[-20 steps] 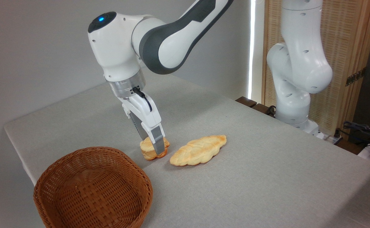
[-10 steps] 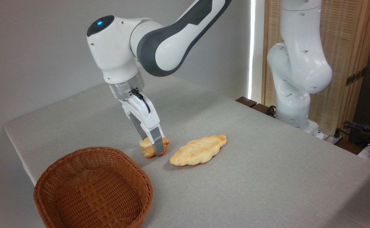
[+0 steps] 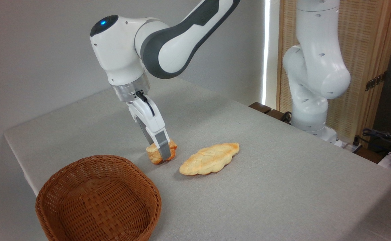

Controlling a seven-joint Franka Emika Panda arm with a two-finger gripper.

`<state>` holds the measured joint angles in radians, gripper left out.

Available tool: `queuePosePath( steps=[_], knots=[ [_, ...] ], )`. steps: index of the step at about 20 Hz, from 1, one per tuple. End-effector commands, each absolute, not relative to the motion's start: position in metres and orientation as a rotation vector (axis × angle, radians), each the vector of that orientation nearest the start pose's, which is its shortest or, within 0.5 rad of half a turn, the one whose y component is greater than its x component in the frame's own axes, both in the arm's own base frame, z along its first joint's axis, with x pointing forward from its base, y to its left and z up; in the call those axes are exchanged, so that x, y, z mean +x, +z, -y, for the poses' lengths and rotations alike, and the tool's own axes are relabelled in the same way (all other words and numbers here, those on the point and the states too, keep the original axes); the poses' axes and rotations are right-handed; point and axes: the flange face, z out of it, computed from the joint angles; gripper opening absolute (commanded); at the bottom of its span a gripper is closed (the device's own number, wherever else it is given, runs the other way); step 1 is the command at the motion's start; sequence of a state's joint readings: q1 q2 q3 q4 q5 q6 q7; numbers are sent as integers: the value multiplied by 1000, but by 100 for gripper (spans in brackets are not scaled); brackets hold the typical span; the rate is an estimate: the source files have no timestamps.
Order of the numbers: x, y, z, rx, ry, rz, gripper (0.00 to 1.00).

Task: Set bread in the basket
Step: 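Close the gripper around the round bread roll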

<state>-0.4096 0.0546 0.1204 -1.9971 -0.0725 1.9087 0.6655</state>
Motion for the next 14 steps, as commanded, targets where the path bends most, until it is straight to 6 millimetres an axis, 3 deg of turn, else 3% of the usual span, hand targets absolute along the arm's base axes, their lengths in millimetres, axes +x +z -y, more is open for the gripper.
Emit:
queuePosePath(
  steps=[1,9,14],
  knots=[
    [522,422,169,-2881,208,-1438,100],
    [525,420,159,-2862,218,-1459,100],
    [528,419,152,-2763,234,-1492,100]
  ],
)
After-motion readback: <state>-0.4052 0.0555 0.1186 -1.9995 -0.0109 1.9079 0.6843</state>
